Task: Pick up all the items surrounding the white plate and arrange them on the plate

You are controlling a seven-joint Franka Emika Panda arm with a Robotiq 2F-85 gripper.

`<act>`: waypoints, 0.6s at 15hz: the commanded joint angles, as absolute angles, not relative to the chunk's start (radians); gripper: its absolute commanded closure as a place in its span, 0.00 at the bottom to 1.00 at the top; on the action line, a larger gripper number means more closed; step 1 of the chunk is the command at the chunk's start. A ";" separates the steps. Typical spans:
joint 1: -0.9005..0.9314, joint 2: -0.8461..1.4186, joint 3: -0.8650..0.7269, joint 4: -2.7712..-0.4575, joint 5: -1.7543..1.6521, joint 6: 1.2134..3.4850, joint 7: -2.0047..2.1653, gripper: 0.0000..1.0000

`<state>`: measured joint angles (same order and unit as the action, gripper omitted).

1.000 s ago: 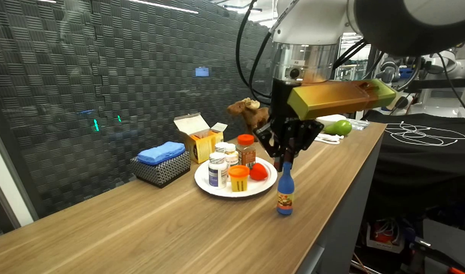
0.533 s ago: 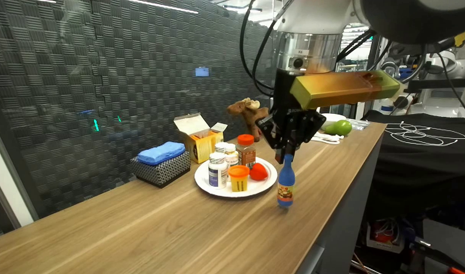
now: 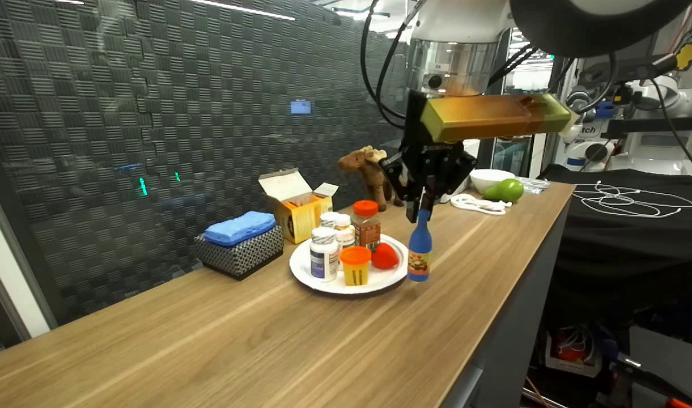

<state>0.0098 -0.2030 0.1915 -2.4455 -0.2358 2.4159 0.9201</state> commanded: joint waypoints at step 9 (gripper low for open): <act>0.013 -0.051 0.144 -2.279 -0.251 2.410 0.927 0.95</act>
<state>0.0053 -0.0944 0.1632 -2.3288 -0.2358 2.4159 0.9201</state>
